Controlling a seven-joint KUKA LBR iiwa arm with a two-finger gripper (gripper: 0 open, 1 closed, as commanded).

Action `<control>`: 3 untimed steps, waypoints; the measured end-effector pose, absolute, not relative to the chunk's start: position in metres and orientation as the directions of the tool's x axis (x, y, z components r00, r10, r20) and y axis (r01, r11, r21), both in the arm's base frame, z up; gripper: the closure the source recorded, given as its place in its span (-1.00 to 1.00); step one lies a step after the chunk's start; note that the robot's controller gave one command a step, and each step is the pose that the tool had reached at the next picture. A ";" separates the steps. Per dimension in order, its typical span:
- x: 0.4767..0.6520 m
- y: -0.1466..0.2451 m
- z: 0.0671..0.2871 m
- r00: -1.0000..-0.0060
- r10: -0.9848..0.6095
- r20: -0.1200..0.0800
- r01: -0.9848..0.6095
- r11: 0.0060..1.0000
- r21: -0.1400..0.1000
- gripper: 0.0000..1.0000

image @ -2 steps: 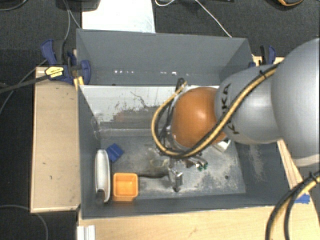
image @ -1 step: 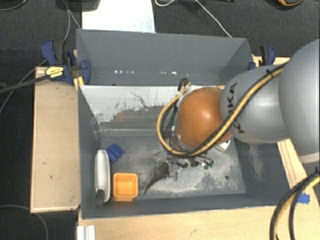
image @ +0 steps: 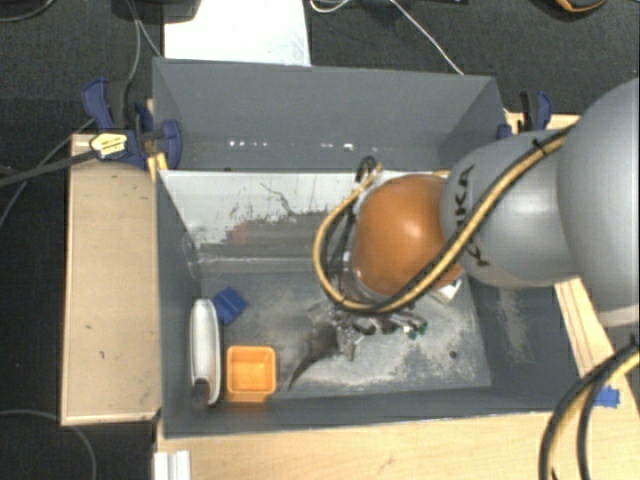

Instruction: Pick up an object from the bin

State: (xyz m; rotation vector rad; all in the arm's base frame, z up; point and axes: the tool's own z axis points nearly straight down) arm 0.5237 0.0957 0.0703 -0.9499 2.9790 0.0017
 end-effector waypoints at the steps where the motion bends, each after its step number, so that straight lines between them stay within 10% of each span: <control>1: 0.517 0.105 0.171 -0.840 -0.542 -0.017 -0.542 0.840 -0.003 1.00; 3: 0.510 0.117 0.192 -0.834 -0.551 -0.023 -0.551 0.834 -0.004 1.00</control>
Offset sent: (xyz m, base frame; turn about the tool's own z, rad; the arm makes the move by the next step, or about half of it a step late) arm 0.0000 0.0000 0.0000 0.0000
